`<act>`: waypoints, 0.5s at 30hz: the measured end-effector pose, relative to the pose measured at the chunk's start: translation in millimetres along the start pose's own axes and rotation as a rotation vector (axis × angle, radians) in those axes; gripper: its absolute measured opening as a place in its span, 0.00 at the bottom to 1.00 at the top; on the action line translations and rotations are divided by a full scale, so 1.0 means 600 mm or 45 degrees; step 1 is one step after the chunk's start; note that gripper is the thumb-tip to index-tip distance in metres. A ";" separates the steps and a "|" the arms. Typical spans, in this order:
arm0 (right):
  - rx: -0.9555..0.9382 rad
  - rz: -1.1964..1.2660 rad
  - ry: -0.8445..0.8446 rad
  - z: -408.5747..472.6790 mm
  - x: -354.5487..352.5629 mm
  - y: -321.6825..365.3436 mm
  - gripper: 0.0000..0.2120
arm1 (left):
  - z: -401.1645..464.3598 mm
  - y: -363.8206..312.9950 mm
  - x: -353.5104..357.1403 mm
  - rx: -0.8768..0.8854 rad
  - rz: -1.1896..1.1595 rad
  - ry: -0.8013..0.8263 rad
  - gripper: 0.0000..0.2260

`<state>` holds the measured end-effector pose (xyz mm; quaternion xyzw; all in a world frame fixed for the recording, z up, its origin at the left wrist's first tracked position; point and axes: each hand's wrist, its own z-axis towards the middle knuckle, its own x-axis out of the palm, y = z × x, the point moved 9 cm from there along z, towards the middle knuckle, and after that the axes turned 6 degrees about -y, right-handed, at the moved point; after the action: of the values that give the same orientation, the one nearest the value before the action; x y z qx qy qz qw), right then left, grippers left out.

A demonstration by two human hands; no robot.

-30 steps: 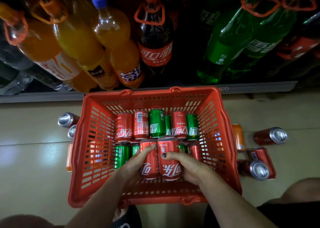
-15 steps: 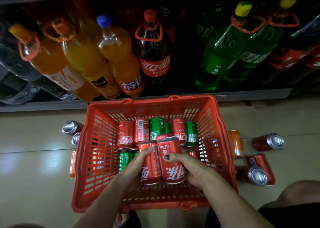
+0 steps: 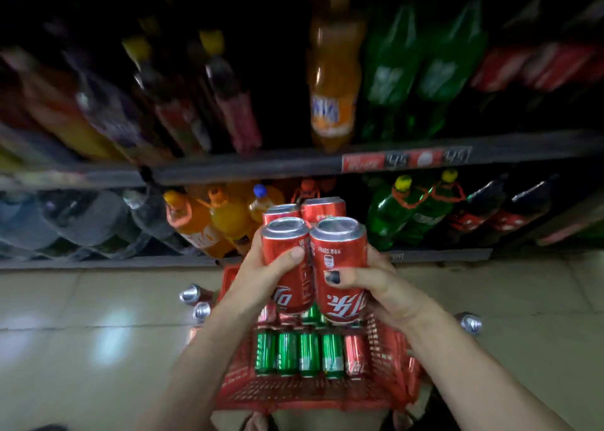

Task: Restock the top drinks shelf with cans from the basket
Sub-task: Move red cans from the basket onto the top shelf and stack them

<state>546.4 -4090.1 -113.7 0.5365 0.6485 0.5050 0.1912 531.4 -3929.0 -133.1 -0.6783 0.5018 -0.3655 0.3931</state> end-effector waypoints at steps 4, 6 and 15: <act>-0.180 0.018 0.056 -0.105 0.081 0.271 0.39 | -0.092 -0.285 0.042 0.171 0.008 0.018 0.57; -0.265 0.011 0.055 -0.163 0.118 0.407 0.38 | -0.148 -0.431 0.066 0.263 0.013 0.017 0.57; -0.685 -0.169 0.107 -0.424 0.261 0.959 0.35 | -0.408 -1.016 0.179 0.675 0.105 0.107 0.55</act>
<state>579.7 -4115.0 533.5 0.4013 0.5321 0.6674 0.3323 578.1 -3959.4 530.2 -0.5150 0.4316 -0.4956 0.5504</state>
